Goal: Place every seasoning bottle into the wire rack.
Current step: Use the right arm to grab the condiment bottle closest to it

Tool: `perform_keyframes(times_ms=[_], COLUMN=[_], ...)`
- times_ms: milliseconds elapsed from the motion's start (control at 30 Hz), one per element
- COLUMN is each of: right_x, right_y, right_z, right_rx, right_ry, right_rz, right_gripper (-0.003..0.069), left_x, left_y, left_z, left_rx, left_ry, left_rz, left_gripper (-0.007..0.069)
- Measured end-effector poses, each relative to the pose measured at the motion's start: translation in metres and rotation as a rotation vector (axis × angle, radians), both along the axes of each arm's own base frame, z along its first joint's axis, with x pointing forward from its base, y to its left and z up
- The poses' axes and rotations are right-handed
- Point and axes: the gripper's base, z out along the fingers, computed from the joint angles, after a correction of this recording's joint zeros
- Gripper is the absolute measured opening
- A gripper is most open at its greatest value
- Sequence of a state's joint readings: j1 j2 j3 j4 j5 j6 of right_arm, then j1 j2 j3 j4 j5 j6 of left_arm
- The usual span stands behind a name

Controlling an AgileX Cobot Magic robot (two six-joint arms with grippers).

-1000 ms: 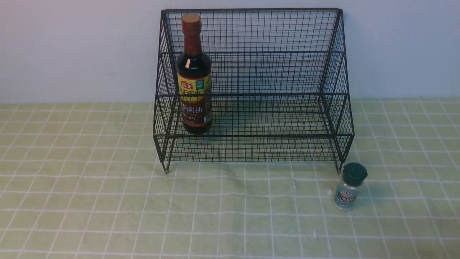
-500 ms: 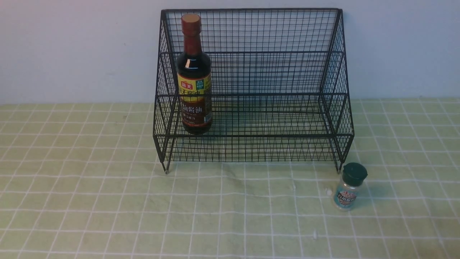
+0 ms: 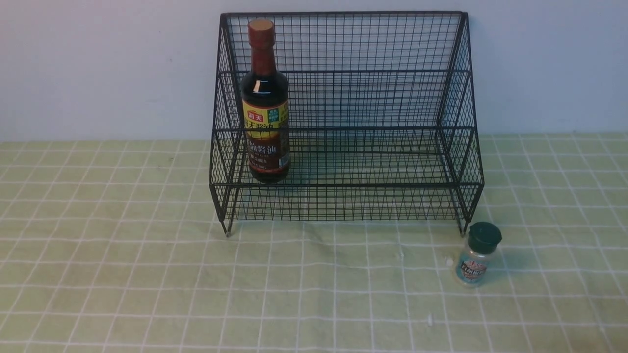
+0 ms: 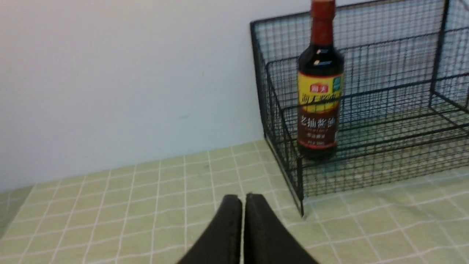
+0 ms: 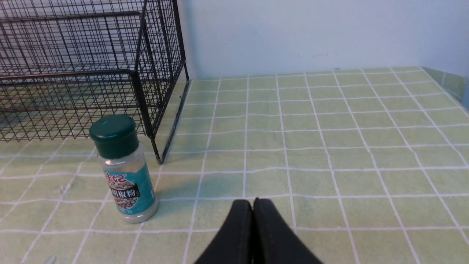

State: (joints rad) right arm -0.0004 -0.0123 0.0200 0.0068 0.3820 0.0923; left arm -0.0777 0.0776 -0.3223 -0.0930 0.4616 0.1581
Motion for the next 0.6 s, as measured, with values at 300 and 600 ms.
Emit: perform_keyframes(times_ms=[300,600], right_x=[0.0,0.0], right_y=[0.0,0.0], right_z=[0.0,0.0], right_rx=[0.0,0.0], right_ry=[0.0,0.0], right_rz=[0.0,0.0], right_gripper=[-0.0015,-0.0015], left_x=[0.011,0.011], left_y=[0.001,0.001], left_z=[-0.104,-0.104], left_rx=[0.008,0.008], left_ry=[0.183,0.185], left_rz=[0.035,0.035], left_gripper=[-0.0006,-0.0006])
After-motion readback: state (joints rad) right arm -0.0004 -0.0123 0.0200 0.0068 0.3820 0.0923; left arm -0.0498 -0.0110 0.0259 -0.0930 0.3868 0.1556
